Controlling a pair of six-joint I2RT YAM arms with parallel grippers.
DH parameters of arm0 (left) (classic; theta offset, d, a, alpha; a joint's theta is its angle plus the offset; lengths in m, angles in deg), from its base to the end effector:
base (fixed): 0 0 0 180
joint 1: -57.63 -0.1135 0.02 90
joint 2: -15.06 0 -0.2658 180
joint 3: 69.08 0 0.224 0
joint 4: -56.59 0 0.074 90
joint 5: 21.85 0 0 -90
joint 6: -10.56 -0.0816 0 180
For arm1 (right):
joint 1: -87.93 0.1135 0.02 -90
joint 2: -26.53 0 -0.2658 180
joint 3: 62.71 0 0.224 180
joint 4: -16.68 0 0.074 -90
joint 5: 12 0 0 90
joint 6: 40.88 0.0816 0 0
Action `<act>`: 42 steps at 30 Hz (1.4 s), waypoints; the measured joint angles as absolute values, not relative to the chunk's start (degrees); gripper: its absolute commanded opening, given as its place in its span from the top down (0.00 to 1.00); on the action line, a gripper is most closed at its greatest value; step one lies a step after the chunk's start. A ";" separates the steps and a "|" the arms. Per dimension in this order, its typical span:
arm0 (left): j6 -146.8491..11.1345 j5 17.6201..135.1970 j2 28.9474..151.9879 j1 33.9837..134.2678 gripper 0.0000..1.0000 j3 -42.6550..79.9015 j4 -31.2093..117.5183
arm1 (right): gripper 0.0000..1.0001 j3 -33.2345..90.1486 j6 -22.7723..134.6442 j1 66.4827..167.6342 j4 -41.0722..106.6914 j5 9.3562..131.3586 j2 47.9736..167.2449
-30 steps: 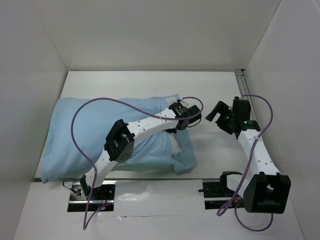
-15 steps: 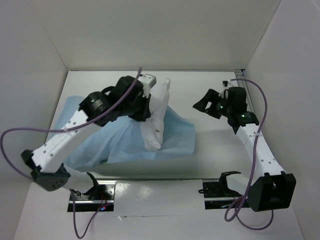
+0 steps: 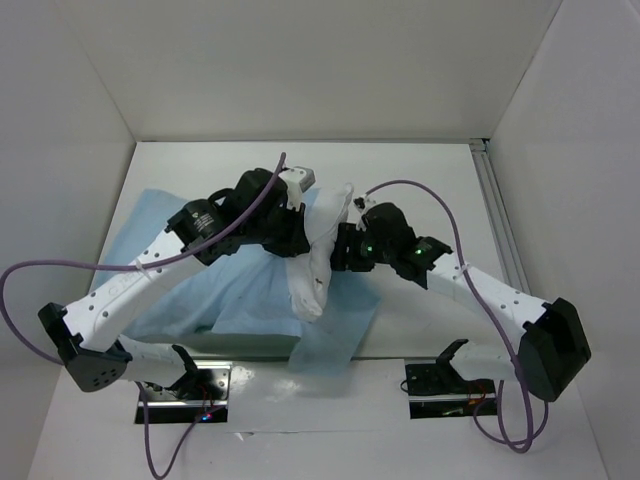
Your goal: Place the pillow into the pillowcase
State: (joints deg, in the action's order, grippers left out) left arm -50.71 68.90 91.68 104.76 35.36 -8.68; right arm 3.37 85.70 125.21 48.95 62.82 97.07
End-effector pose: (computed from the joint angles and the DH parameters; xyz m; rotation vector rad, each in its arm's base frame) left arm 0.1898 -0.2060 0.3820 0.3796 2.2964 -0.7184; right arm 0.2076 0.1849 0.2553 -0.1729 2.3696 0.9669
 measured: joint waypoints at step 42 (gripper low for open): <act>-47.03 89.08 90.98 93.68 1.00 32.58 5.96 | 1.00 1.88 88.65 119.00 42.13 76.48 100.92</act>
State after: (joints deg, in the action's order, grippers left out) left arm -47.03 89.08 90.98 93.68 32.58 5.96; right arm 1.88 88.65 119.00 42.13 76.48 100.92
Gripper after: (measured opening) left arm 0.071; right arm 0.012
